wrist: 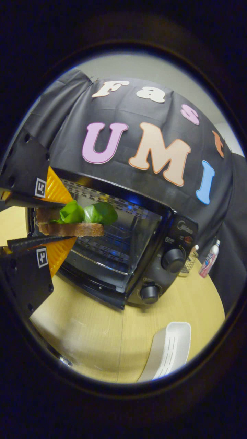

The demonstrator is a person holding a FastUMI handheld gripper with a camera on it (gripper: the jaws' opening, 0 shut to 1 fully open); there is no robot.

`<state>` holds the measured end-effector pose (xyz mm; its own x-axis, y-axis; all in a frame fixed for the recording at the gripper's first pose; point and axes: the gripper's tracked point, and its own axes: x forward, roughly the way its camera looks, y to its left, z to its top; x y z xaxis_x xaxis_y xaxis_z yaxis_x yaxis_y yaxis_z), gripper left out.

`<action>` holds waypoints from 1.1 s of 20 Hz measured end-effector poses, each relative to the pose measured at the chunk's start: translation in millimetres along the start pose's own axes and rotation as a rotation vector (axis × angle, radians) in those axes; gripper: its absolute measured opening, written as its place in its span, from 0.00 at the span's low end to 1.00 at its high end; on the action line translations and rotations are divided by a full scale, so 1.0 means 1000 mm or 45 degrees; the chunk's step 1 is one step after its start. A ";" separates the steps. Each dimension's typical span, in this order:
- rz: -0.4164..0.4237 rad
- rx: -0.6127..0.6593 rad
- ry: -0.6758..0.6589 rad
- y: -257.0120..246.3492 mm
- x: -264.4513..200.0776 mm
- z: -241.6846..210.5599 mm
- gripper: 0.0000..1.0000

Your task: Open the toaster oven, put the food inside, and close the toaster oven door.

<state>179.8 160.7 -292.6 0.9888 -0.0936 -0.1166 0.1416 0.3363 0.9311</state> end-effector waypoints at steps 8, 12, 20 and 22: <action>-0.033 -0.247 0.005 0.002 0.033 0.005 0.42; -0.103 -0.533 0.021 -0.005 0.043 0.014 0.46; -0.345 -0.978 -0.081 -0.028 0.045 0.051 0.82; -0.359 -1.103 -0.088 -0.021 0.041 0.055 0.92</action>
<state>214.2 98.2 -298.2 0.9109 -0.3255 -0.2534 0.3915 0.8758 0.2824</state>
